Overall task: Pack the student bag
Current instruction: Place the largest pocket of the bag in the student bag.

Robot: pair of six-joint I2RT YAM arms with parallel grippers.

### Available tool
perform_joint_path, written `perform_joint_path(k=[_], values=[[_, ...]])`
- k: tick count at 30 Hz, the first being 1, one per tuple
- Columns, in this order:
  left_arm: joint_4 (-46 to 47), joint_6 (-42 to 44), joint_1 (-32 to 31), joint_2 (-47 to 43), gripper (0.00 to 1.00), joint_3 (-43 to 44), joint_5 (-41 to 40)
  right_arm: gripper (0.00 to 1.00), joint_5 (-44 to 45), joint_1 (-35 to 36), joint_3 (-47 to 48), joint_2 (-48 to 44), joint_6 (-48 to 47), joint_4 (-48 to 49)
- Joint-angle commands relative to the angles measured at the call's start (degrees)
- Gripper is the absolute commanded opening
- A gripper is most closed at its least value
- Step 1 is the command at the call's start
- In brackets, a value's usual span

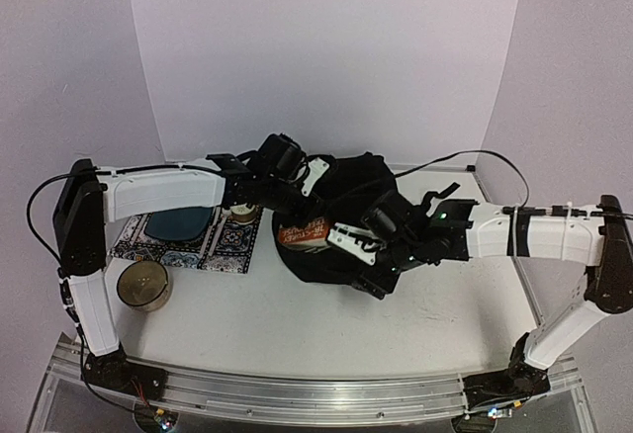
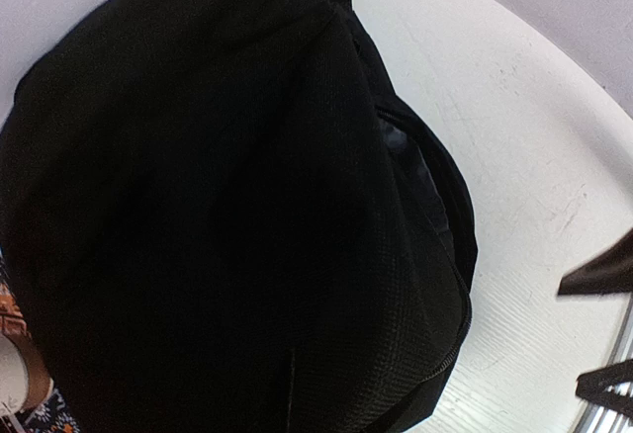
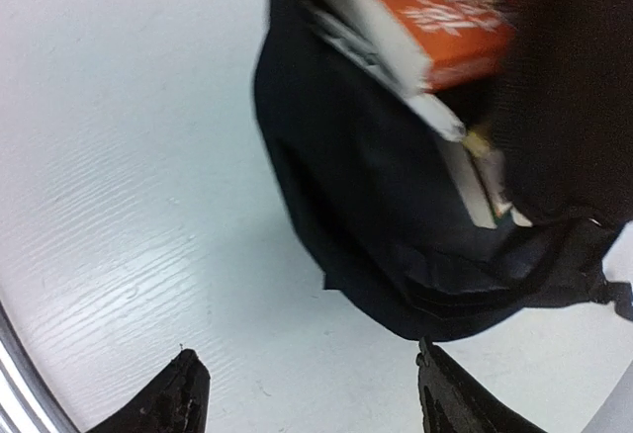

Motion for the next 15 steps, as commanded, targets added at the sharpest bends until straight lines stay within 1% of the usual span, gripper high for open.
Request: perform_joint_path(k=[1,5,8,11,13,15], values=[[5.96,-3.55,0.21,-3.93,0.0,-5.39,1.7,0.7,5.06,-5.72,1.19,-2.54,9.26,-0.92],[9.91,-6.76,-0.88,-4.05,0.02,-9.59,4.45,0.65,9.76,-9.37,2.81,0.72,14.53,-0.84],[11.79,-8.22,-1.92,-4.07,0.06,-12.06,4.4,0.56,12.38,-11.6,4.15,3.12,18.23,-0.19],[11.97,-9.49,-2.07,-3.91,0.17,-13.7,3.53,0.48,13.52,-12.95,5.48,4.75,21.14,0.82],[11.94,-10.15,-2.17,-5.13,0.26,-15.26,2.73,0.46,12.39,-13.03,6.11,5.85,21.41,2.14],[11.94,-10.86,-2.15,-7.47,0.37,-16.5,2.94,0.44,11.81,-13.07,6.65,7.17,21.36,3.25]])
